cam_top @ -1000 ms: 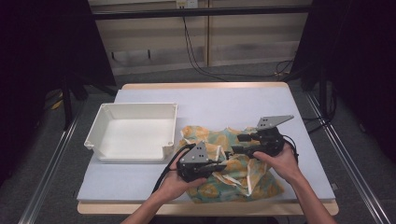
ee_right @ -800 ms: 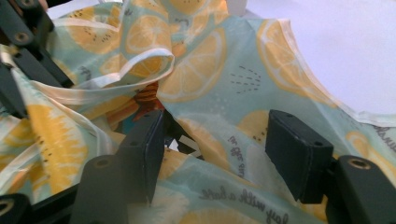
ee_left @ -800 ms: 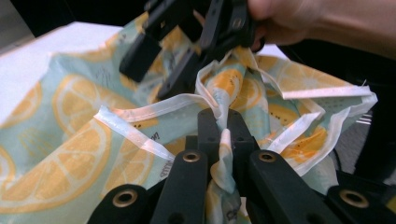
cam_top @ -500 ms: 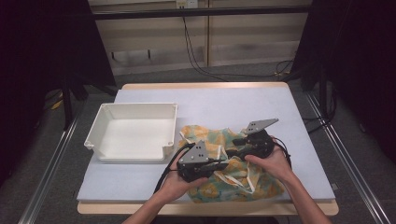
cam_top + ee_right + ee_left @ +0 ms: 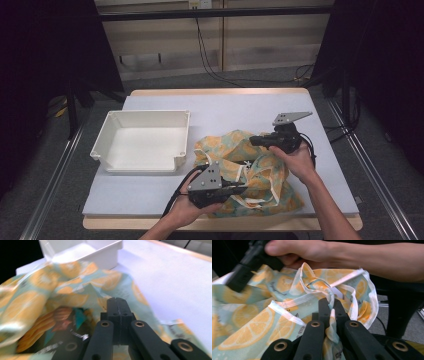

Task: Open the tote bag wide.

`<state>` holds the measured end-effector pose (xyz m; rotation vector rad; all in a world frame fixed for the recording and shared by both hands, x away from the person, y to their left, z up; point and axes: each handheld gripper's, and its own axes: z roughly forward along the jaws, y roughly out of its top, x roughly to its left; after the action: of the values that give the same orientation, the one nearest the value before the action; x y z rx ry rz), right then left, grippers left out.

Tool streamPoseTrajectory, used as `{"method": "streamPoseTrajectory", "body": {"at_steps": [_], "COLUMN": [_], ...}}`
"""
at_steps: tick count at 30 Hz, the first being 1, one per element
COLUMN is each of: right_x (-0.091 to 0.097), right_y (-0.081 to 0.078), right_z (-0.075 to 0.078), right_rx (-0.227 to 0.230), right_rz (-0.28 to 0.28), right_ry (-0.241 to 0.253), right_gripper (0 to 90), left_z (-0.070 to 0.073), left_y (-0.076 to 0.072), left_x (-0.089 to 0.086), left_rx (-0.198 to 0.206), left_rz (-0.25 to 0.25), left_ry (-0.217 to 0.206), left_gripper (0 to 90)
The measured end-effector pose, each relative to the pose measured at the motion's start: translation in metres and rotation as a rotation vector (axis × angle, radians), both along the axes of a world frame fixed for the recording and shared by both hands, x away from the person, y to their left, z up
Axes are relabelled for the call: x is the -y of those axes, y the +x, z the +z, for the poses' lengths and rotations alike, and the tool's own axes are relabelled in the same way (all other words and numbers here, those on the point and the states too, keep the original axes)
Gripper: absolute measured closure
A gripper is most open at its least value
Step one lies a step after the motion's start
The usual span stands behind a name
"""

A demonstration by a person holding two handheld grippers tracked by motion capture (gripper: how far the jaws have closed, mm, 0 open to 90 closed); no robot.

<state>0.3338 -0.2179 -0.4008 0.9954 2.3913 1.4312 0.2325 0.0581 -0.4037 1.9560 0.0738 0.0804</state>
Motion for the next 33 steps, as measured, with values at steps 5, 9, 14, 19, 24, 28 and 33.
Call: {"method": "streamPoseTrajectory", "body": {"at_steps": [5,9,14,19,24,28,33], "right_x": [0.004,0.005,0.007,0.011,0.003,0.004,0.005], "right_y": [0.012,0.024,0.038,0.046,0.034,0.024,0.013], "right_z": [-0.002,-0.004,-0.007,-0.015,-0.008,0.002,0.011], "right_rx": [-0.011,-0.015,-0.019,-0.052,-0.005,0.021,0.027], "right_rz": [-0.036,-0.064,-0.118,-0.136,-0.077,-0.075,-0.065], "right_ry": [0.026,0.038,0.017,0.031,0.044,0.033,0.016], "right_gripper": [90.0,90.0,90.0,90.0,87.6,75.9,67.9], "left_z": [-0.002,-0.005,-0.017,-0.029,-0.02,-0.009,0.005], "left_y": [-0.011,-0.024,-0.039,-0.039,-0.029,-0.026,-0.021], "left_x": [0.002,0.001,-0.001,-0.002,-0.009,-0.014,-0.02], "left_rx": [0.009,0.015,0.009,-0.014,-0.027,-0.017,-0.034], "left_rz": [-0.045,-0.07,-0.096,-0.093,-0.061,-0.026,-0.008], "left_ry": [0.006,0.029,0.064,0.083,0.041,0.011,-0.046], "left_gripper": [89.1,89.1,89.2,88.3,79.1,69.6,61.6]}}
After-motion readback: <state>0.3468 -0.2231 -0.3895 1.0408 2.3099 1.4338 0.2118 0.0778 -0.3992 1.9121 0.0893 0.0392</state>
